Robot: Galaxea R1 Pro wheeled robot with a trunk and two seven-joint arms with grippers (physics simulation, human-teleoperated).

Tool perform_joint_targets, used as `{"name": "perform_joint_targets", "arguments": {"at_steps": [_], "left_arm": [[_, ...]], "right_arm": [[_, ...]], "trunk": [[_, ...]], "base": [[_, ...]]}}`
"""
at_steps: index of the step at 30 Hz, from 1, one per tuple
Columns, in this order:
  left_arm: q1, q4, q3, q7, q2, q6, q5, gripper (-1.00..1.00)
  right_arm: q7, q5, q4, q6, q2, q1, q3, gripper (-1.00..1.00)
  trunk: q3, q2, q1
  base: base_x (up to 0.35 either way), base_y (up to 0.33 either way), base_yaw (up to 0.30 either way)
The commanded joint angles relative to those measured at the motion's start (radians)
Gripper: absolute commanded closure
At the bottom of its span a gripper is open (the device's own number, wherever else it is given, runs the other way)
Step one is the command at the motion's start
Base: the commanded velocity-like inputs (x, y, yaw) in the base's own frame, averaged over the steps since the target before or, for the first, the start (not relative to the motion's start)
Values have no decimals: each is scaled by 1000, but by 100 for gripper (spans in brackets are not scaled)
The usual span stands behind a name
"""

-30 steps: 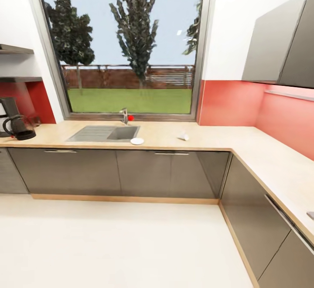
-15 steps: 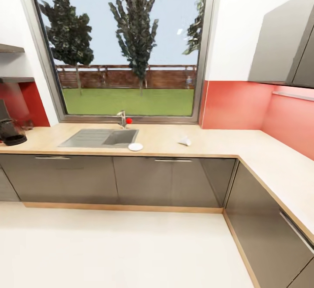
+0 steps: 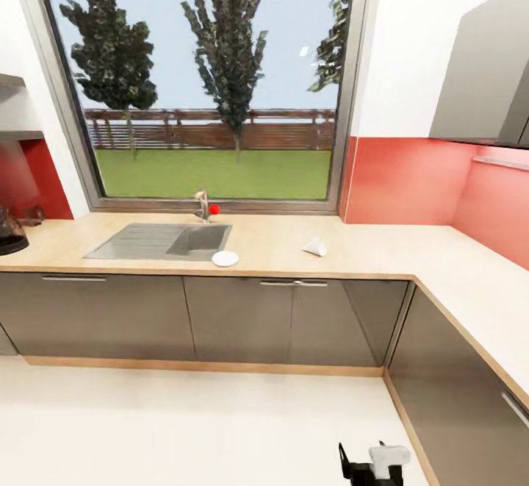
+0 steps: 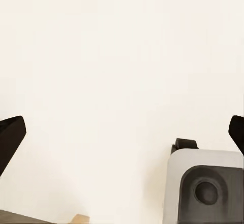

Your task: Set up a coffee station on the kitchen countertop: keep the coffee maker on the countertop, move the bottle of coffee from the kitchen shelf to the counter next to the coffee maker, place a paper coffee filter on top of the coffee maker, put the saucer next to the coffee maker with the coffee cup on the saucer, and place the electric kettle next to the coffee maker.

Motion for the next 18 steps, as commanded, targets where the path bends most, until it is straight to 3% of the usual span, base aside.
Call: {"name": "perform_joint_targets", "arguments": {"at_steps": [1,6,7,13,18], "left_arm": [[0,9,4,-1,5,-4,2,-100],[2,38,5,0,21,-4,4,-100],[5,42,5,0,23,-4,4,-100],[11,42,5,0,22,-4,4,-100],[11,42,5,0,22,-3,4,-100]], "right_arm": [[-1,6,-50,-2,0,-1,-1,-100],[-2,5,-243,5,2,-31,-1,-100],[-2,4,-300,21,2,-86,0,-100],[-4,1,-319,148,9,-248,2,-100],[-2,-1,-327,213,12,-318,5,-100]], "trunk": [[-1,-1,1],[-1,-1,1],[-1,-1,1],[-1,-1,1],[-1,-1,1]], "base": [[100,0,0],[41,0,0],[4,0,0],[1,0,0],[0,0,0]]}}
